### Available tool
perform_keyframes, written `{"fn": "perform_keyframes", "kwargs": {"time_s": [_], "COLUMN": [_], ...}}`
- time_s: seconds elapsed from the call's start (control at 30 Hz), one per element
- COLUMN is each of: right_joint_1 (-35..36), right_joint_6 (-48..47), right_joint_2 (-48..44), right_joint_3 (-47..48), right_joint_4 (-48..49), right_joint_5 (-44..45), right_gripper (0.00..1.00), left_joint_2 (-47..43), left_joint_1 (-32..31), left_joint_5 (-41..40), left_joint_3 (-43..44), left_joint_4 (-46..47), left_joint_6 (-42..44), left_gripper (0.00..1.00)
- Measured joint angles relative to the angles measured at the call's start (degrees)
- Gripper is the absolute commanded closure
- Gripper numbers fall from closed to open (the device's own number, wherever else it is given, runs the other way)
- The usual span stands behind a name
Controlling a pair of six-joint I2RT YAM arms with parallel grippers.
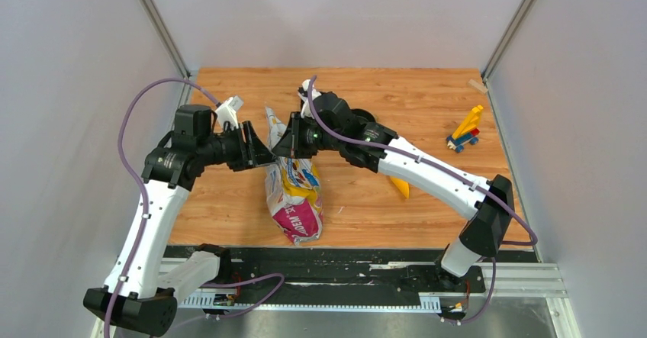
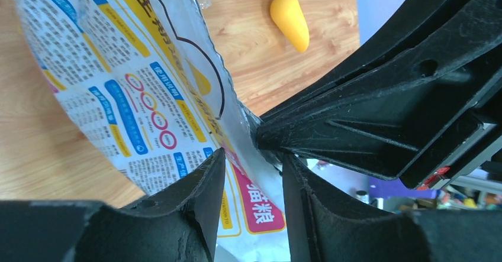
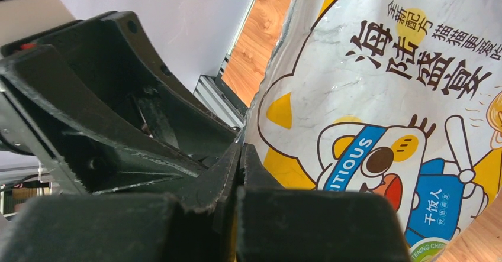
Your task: Serve the pet food
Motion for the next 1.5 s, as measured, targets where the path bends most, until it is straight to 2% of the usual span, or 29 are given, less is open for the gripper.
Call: {"fn": "perform_keyframes", "kwargs": {"time_s": [0.13,0.23,0.43,0.53,0.63,0.73,0.8,1.07,1.27,1.37,1.5], "right_joint_1": [-0.1,-0.2,-0.2,0.0,0.2,0.4,0.4,0.4,0.4,0.4,0.4], "right_joint_6": [-0.2,-0.2,-0.2,-0.3,-0.8,-1.5,-2.1,-4.5,-4.5,-4.4,-4.3], "right_joint_2": [0.0,0.1,0.1,0.1,0.1,0.1,0.0,-0.5,-0.5,-0.5,-0.5], "right_joint_3": [0.0,0.0,-0.1,-0.1,-0.1,-0.1,-0.1,-0.1,0.2,0.2,0.2], "right_joint_4": [-0.2,-0.3,-0.3,-0.2,-0.2,-0.2,-0.2,-0.2,-0.3,-0.3,-0.3], "right_joint_5": [-0.1,-0.2,-0.2,0.0,0.5,1.5,2.0,2.3,0.7,-0.8,-2.0], "right_gripper": [1.0,1.0,1.0,1.0,1.0,1.0,1.0,1.0,0.86,0.86,0.92], "left_joint_2": [-0.2,-0.7,-0.9,-0.9,-0.5,0.2,0.7,1.7,3.0,3.4,3.4], "left_joint_1": [0.0,0.0,-0.1,-0.2,-0.4,-0.4,-0.4,-0.3,-0.3,-0.3,-0.3], "left_joint_5": [2.4,3.4,2.2,0.9,-0.5,-2.0,-3.2,-6.7,-7.8,-8.2,-8.3], "left_joint_3": [-2.8,-4.5,-4.5,-3.6,-2.1,-0.4,1.0,6.3,6.3,6.3,6.3], "left_joint_4": [2.4,4.2,4.1,2.6,0.7,-1.5,-3.2,-5.2,-5.6,-5.6,-5.1], "left_joint_6": [-2.5,-4.6,-6.1,-5.9,-5.2,-4.4,-3.6,-0.3,0.4,0.4,0.1], "left_gripper": [0.57,0.66,0.81,0.85,0.83,0.71,0.67,0.65,0.64,0.64,0.64]}}
